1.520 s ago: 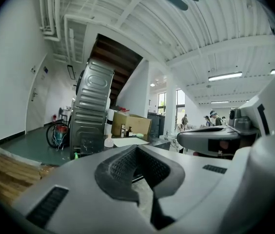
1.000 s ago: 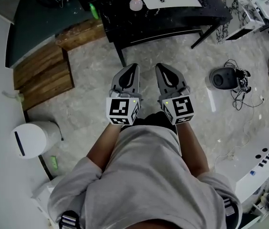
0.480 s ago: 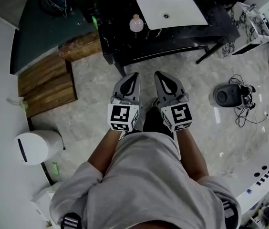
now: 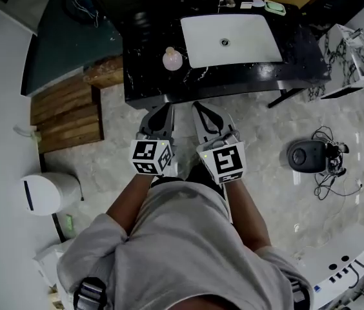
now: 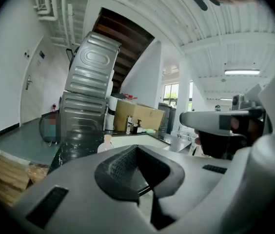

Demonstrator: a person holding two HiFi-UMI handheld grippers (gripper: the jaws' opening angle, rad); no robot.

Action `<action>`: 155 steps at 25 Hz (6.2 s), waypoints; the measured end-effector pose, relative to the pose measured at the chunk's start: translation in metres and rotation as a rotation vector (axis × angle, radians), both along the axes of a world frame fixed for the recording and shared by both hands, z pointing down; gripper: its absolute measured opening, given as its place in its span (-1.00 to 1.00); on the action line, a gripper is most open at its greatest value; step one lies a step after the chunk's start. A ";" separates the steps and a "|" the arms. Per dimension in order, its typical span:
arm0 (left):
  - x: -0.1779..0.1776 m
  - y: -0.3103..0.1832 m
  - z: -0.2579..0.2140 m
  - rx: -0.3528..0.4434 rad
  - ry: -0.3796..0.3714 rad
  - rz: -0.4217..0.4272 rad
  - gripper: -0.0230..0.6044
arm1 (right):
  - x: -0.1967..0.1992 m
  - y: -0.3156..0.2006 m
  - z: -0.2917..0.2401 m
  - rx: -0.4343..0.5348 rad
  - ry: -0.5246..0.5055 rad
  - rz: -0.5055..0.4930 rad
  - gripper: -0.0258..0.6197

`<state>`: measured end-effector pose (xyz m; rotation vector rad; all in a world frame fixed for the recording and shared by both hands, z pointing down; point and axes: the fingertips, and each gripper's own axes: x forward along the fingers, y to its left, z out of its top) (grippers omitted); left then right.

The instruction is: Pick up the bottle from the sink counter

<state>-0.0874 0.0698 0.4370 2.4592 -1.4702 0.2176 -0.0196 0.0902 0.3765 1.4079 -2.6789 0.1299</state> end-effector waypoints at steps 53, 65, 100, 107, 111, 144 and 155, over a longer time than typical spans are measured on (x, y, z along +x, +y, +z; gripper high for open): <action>-0.005 -0.182 0.070 -0.028 -0.095 -0.022 -0.78 | 0.023 -0.166 0.067 -0.196 0.003 -0.070 -0.89; -0.012 -0.207 0.086 -0.044 -0.130 -0.016 -0.60 | 0.025 -0.176 0.072 -0.214 0.024 -0.059 -0.89; 0.008 -0.251 0.097 -0.029 -0.160 0.055 -0.42 | 0.020 -0.221 0.089 -0.270 0.097 -0.076 -0.89; 0.011 -0.260 0.099 -0.034 -0.167 0.068 -0.41 | 0.020 -0.230 0.087 -0.266 0.102 -0.079 -0.89; 0.013 -0.266 0.099 -0.024 -0.176 0.066 -0.41 | 0.021 -0.234 0.089 -0.268 0.090 -0.078 -0.89; 0.016 -0.269 0.096 -0.030 -0.225 0.200 -0.52 | 0.007 -0.244 0.093 -0.280 0.087 -0.073 -0.89; 0.015 -0.275 0.096 -0.038 -0.233 0.241 -0.52 | 0.005 -0.252 0.102 -0.293 0.080 -0.040 -0.89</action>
